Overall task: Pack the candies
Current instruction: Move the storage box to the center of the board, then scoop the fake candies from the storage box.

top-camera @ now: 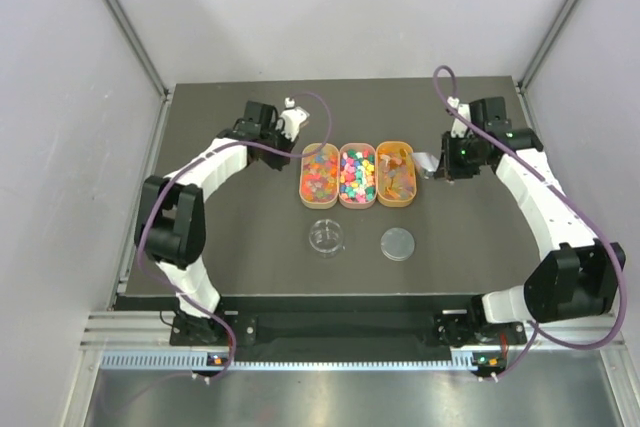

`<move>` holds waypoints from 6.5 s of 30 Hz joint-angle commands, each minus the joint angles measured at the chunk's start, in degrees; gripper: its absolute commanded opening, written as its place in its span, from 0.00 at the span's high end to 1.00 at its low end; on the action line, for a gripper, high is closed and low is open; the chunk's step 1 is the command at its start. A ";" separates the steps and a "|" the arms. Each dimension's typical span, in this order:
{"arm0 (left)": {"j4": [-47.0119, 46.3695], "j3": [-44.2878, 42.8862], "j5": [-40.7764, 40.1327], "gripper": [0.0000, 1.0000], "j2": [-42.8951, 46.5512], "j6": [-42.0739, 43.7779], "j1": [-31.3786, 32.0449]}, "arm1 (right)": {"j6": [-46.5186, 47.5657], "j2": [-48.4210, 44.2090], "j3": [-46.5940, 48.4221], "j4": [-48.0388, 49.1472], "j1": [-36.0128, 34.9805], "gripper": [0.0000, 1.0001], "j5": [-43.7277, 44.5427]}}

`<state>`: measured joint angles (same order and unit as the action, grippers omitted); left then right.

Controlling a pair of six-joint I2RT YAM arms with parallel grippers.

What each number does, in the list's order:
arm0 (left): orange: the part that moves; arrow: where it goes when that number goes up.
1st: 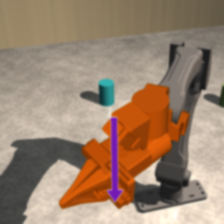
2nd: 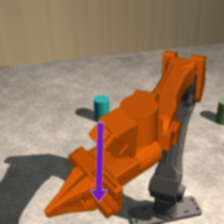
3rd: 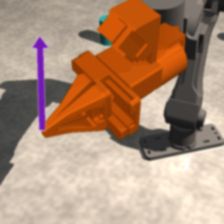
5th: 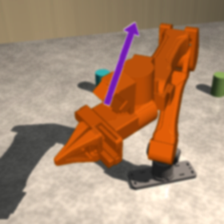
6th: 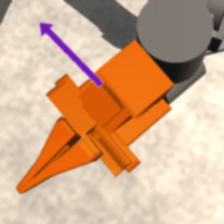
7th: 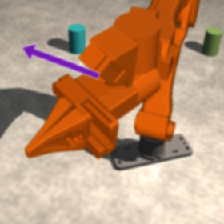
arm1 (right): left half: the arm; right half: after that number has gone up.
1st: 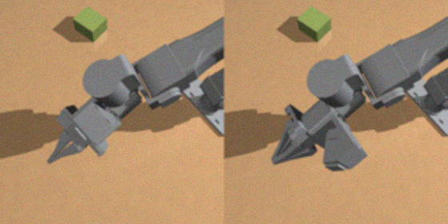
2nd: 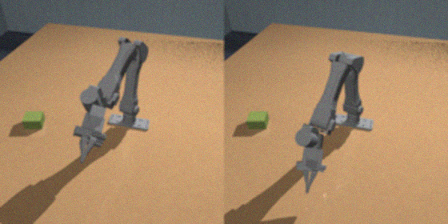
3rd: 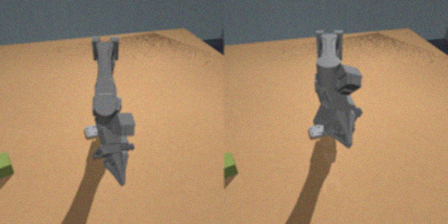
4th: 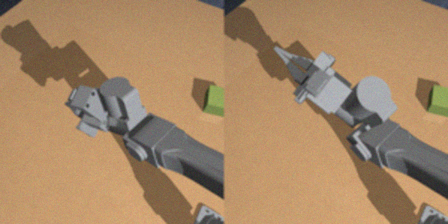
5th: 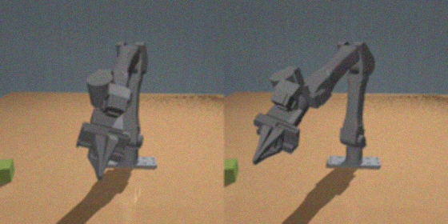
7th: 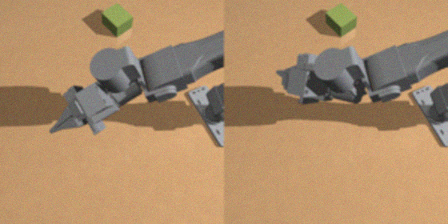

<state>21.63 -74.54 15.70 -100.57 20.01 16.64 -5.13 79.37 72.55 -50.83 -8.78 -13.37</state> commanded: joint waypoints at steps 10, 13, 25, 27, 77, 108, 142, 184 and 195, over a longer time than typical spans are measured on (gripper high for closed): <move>4.56 -3.32 7.49 1.00 -11.04 0.91 0.58 | 1.34 -7.91 -4.61 0.56 4.12 1.00 -0.53; 6.76 -4.73 9.52 1.00 -11.84 1.79 2.60 | 1.96 -9.50 -6.19 0.29 4.47 1.00 1.66; 8.25 -10.34 12.85 1.00 -14.81 -0.32 10.86 | 2.22 -13.37 -12.34 1.08 7.02 1.00 2.47; 8.61 -13.15 13.12 1.00 -16.75 -0.59 11.83 | 3.36 -13.81 -13.58 1.00 7.02 1.00 2.47; -32.52 -43.48 7.68 0.47 -36.77 -8.48 11.48 | 18.13 6.93 5.49 -13.16 8.34 1.00 5.37; -56.61 -63.09 10.14 0.40 -60.26 -30.64 17.37 | 22.96 21.88 18.23 -16.14 4.48 1.00 11.78; -55.99 -51.06 22.17 0.42 -48.84 -35.39 11.92 | 22.44 22.05 15.42 -17.73 3.15 1.00 14.77; -56.08 -27.24 23.85 0.42 -33.81 -26.78 9.99 | 19.28 36.20 24.56 -11.75 5.61 1.00 5.10; -55.11 -24.95 24.02 0.42 -31.88 -24.93 10.07 | 21.21 36.20 19.13 -9.92 5.87 1.00 4.23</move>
<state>-32.49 -100.18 38.37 -137.27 -6.87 26.72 15.33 116.40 94.02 -63.64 -3.38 -7.55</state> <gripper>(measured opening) 0.579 0.120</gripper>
